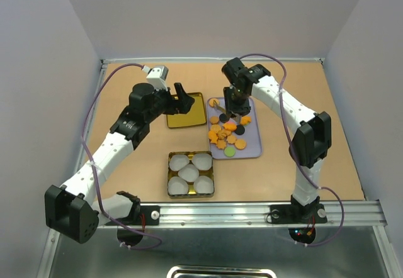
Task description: Pack the cookies
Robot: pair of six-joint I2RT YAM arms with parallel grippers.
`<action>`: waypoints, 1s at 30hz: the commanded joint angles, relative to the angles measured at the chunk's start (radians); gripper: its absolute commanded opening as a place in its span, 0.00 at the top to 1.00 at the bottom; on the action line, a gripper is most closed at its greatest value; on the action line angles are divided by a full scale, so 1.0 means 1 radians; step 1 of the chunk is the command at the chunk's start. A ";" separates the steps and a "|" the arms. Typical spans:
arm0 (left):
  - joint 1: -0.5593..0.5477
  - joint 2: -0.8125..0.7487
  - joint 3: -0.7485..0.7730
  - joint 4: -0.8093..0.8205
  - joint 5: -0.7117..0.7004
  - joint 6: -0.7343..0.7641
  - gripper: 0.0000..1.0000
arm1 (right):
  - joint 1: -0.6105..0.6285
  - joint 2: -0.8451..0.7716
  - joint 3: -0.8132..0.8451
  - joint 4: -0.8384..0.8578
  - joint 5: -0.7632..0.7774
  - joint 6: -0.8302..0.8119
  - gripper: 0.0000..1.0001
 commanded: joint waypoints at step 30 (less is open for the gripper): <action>0.078 -0.105 -0.036 -0.005 -0.061 0.068 0.01 | 0.039 0.167 0.239 -0.080 0.023 -0.025 0.51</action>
